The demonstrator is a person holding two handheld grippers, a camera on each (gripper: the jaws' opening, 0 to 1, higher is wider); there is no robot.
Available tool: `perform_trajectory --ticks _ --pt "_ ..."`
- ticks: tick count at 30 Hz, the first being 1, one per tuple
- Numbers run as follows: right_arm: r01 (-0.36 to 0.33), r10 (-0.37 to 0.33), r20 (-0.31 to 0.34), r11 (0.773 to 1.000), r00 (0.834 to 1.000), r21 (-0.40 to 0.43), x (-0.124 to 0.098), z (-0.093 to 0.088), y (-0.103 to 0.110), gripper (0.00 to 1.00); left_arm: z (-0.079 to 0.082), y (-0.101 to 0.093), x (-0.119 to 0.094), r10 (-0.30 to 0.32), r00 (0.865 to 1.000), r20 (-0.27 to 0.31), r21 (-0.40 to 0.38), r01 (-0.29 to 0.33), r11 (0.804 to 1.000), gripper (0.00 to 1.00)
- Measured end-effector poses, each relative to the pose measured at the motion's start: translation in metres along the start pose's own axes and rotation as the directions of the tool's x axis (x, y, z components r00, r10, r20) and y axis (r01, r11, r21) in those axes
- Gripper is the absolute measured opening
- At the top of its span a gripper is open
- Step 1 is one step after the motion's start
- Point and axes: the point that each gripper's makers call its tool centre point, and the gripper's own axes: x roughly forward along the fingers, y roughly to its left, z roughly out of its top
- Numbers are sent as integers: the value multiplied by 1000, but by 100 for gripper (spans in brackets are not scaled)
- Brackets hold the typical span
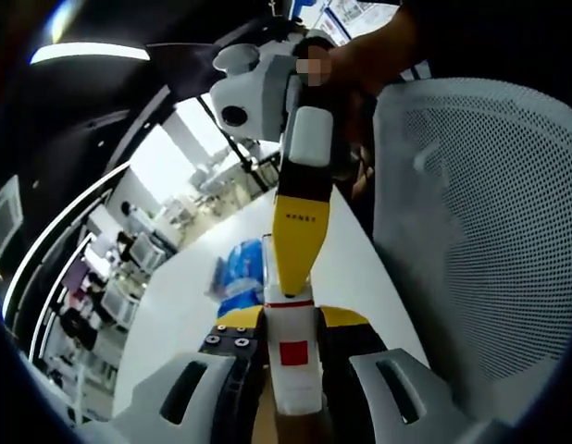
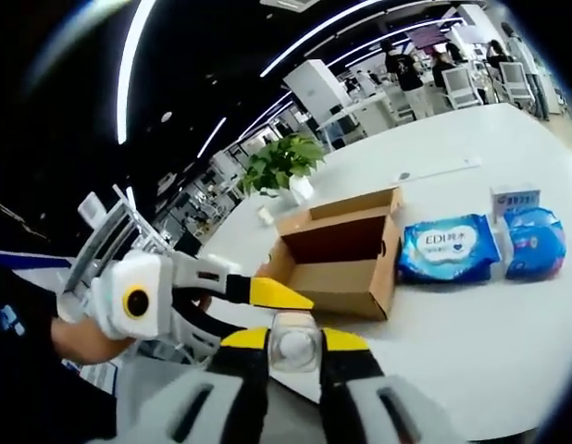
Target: Operate the shoe box by opening the lid, removing the specified soft item, and placing it in the target area until the item is outside and the box remains undamaged.
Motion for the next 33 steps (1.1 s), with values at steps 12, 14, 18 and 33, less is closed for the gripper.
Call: perform_trajectory --ticks 12,14,18,33 --pt "9 -9 5 999 1000 -45 -2 8 -2 16 -7 14 -6 33 999 -5 -168 -33 985 26" --pt "9 -8 8 999 1000 -50 -2 11 -3 16 -9 19 -9 55 998 -6 -197 -55 979 28" --pt "11 -10 9 997 1000 -71 -3 15 -3 16 -10 25 -15 78 997 -3 -282 -75 956 33" --pt "21 -24 -8 976 1000 -218 -7 31 -8 16 -39 36 -38 140 987 -84 -442 -162 882 48"
